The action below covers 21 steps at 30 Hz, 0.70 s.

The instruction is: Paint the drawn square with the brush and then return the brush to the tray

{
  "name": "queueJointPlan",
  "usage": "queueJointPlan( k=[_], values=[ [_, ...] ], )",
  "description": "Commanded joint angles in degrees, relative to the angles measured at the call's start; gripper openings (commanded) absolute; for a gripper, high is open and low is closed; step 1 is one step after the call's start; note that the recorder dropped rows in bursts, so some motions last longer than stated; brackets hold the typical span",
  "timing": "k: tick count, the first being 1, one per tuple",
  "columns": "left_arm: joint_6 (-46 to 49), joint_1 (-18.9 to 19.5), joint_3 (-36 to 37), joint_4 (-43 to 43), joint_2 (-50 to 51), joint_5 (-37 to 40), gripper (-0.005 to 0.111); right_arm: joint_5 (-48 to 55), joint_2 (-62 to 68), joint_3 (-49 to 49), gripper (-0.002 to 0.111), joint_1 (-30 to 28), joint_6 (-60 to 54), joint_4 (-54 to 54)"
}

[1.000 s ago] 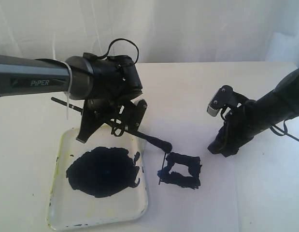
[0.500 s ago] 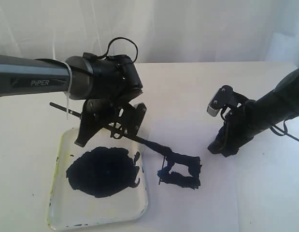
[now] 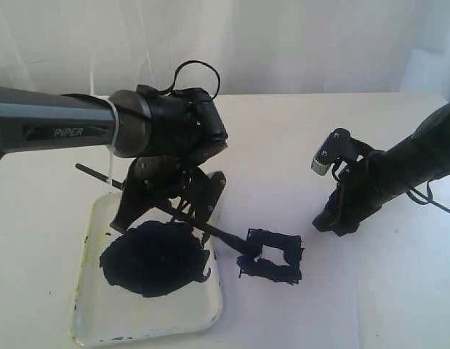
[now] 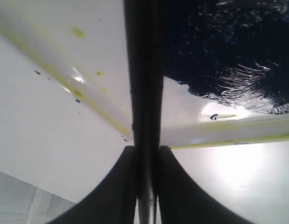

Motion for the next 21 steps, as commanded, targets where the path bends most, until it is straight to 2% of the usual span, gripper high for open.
queueJointPlan(
  k=[1, 8, 12, 15, 21],
  values=[
    [1.56, -0.85, 0.42, -0.65, -0.36, 3.78, 0.0, -1.06, 1.07, 0.46, 0.064, -0.07, 0.01, -1.85],
    [2.26, -0.85, 0.42, -0.53, -0.36, 4.39, 0.0, -1.06, 1.07, 0.46, 0.064, -0.07, 0.01, -1.85],
    [-2.42, -0.73, 0.42, 1.68, -0.36, -0.33, 0.0, -1.06, 1.07, 0.46, 0.064, -0.07, 0.01, -1.85],
    [-2.42, -0.73, 0.42, 5.69, -0.36, -0.9, 0.0, -1.06, 1.07, 0.46, 0.064, -0.07, 0.01, -1.85],
    [-3.0, 0.75, 0.42, 6.41, -0.36, -6.02, 0.0, -1.06, 1.07, 0.46, 0.064, -0.07, 0.13, -1.85]
  ],
)
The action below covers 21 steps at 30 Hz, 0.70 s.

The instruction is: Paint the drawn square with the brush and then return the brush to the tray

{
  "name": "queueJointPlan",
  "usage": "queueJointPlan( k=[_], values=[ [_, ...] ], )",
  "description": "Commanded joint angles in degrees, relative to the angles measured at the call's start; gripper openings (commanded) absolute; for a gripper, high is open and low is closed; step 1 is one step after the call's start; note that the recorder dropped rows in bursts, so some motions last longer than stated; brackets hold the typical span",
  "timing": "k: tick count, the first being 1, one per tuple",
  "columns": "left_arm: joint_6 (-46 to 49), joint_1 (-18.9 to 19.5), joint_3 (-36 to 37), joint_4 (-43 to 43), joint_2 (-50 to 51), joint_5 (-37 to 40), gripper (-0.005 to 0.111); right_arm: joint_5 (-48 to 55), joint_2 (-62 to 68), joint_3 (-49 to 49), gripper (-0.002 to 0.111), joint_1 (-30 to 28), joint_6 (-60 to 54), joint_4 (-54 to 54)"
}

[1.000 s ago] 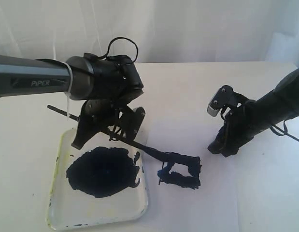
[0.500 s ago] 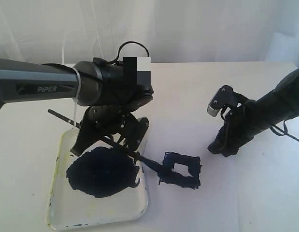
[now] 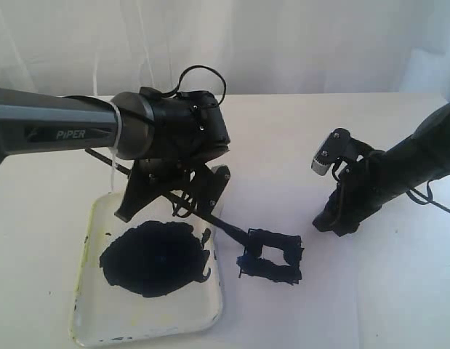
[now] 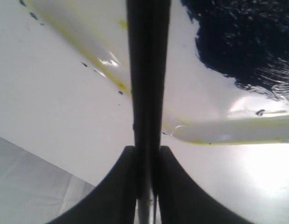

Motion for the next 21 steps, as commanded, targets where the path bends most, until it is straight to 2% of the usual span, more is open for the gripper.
queueJointPlan(
  k=[1, 10, 14, 17, 21],
  values=[
    [-1.15, 1.5, 0.42, 0.69, -0.36, -2.1, 0.0, -1.06, 1.07, 0.46, 0.064, -0.07, 0.13, -1.85],
    [-1.15, 3.06, 0.42, 0.92, -0.36, -5.79, 0.0, -1.06, 1.07, 0.46, 0.064, -0.07, 0.13, -1.85],
    [-1.15, 3.05, 0.42, 0.66, -0.36, -5.11, 0.0, -1.06, 1.07, 0.46, 0.064, -0.07, 0.13, -1.85],
    [1.35, 2.65, 0.42, -1.74, -0.36, -4.84, 0.0, -1.2, 1.07, 0.46, 0.064, -0.07, 0.13, -1.85],
    [5.95, 2.05, 0.42, -9.16, -0.36, -3.11, 0.0, -1.2, 1.07, 0.46, 0.064, -0.07, 0.13, -1.85]
  ],
)
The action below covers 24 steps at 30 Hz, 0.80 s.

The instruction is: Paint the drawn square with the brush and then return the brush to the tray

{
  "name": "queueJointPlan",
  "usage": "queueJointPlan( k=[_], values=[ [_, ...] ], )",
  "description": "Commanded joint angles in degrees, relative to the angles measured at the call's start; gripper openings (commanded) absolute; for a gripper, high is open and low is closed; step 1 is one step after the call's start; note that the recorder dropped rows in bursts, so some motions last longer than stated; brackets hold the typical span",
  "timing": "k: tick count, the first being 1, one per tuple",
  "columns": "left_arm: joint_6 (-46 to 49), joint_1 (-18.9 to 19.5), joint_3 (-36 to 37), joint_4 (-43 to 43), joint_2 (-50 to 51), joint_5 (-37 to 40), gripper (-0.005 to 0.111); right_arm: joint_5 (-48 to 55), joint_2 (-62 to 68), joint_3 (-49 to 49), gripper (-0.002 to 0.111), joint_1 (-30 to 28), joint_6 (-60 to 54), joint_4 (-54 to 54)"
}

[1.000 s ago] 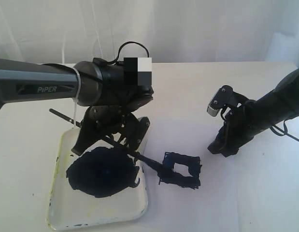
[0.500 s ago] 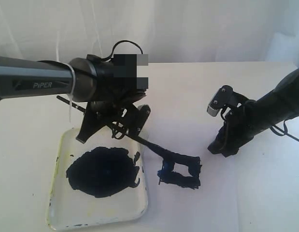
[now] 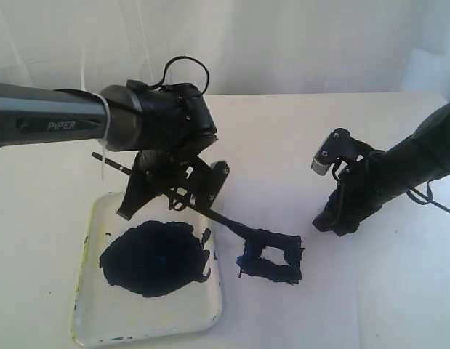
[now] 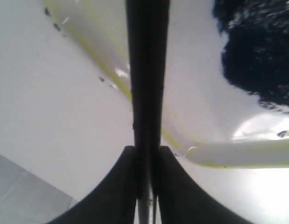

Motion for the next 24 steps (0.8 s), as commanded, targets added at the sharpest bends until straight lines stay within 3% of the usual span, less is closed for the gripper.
queueJointPlan(
  k=[1, 9, 17, 24],
  values=[
    [2.95, -0.77, 0.42, -5.16, -0.36, 3.16, 0.0, -1.2, 1.07, 0.46, 0.064, -0.07, 0.13, -1.85],
    [4.69, -0.81, 0.42, -5.95, -0.36, 1.72, 0.0, -1.5, 1.07, 0.46, 0.064, -0.07, 0.13, -1.85],
    [3.04, -0.81, 0.42, -0.28, 1.8, 0.96, 0.0, -1.55, 1.07, 0.46, 0.064, -0.07, 0.13, -1.85],
    [-4.59, -0.81, -0.02, 5.31, 2.51, -0.52, 0.0, -1.55, 1.07, 0.46, 0.064, -0.07, 0.13, -1.85]
  ],
)
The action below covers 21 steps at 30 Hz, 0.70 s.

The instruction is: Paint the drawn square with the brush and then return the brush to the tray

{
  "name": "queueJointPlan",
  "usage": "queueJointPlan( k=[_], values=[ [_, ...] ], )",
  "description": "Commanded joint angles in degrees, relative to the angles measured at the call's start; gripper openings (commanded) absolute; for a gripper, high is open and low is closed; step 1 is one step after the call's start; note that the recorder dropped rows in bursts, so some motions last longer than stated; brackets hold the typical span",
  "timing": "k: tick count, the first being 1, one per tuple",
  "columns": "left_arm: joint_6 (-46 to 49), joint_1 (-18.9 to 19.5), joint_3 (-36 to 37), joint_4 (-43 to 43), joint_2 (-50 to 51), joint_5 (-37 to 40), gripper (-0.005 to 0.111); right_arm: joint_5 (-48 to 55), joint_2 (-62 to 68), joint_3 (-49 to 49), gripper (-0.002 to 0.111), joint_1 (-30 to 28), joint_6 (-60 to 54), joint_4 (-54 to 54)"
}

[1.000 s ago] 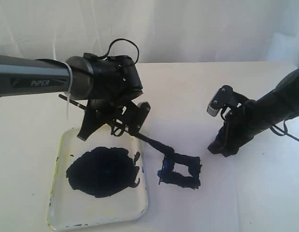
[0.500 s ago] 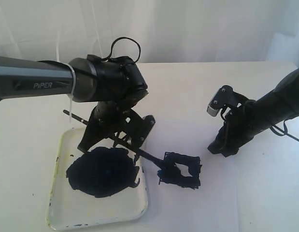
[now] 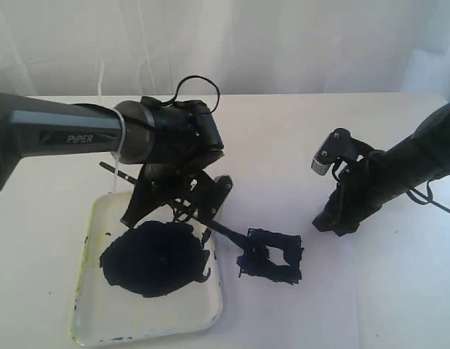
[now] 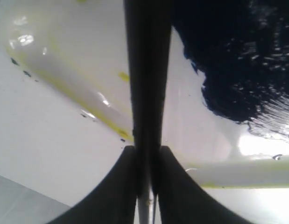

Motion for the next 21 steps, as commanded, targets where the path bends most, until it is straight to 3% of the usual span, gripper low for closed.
queueJointPlan(
  k=[1, 8, 17, 21],
  values=[
    [-5.5, -0.16, -0.57, 4.65, -0.06, 0.4, 0.0, -1.45, 1.07, 0.46, 0.064, -0.07, 0.13, -1.85],
    [-1.62, -1.4, -2.13, 1.68, -0.06, 2.1, 0.0, -1.62, 1.07, 0.46, 0.064, -0.07, 0.13, -1.85],
    [4.06, -5.88, -2.13, 0.15, 0.05, 5.86, 0.0, -1.62, 1.07, 0.46, 0.064, -0.07, 0.13, -1.85],
    [2.83, -5.55, -2.13, 1.14, 0.05, 4.41, 0.0, -1.62, 1.07, 0.46, 0.064, -0.07, 0.13, -1.85]
  ],
)
